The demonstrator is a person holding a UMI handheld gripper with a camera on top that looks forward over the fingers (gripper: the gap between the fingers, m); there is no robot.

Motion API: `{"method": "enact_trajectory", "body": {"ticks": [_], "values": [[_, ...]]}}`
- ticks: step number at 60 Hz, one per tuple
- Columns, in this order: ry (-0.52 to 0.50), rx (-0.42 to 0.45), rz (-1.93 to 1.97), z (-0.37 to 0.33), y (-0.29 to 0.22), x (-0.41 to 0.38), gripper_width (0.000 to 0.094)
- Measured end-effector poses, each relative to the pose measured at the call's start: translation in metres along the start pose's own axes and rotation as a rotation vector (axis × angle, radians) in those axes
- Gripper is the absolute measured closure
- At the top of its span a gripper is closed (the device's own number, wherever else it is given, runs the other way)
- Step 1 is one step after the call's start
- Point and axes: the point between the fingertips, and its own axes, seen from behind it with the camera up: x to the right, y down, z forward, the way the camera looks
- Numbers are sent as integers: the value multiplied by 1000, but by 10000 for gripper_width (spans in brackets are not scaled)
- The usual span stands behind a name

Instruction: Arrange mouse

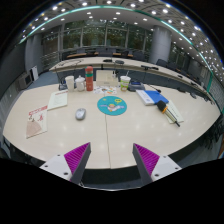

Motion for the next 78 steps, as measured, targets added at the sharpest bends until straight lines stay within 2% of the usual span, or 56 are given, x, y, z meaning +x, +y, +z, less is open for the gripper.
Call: {"method": "enact_trajectory", "body": {"ticks": [12, 20, 27, 42, 49, 56, 70, 78], "values": [[-49, -3, 6, 86, 8, -75, 77], [-106, 45, 16, 152, 1, -134, 72], [-114, 108, 8, 212, -17, -168, 77], [-107, 157, -4, 316, -69, -202, 117], [-95, 150, -12, 349, -85, -205, 231], [-82, 128, -9, 366, -86, -204, 432], [-111, 118, -4, 365, -87, -205, 538], [-150, 164, -15, 341, -114, -206, 570]]}}
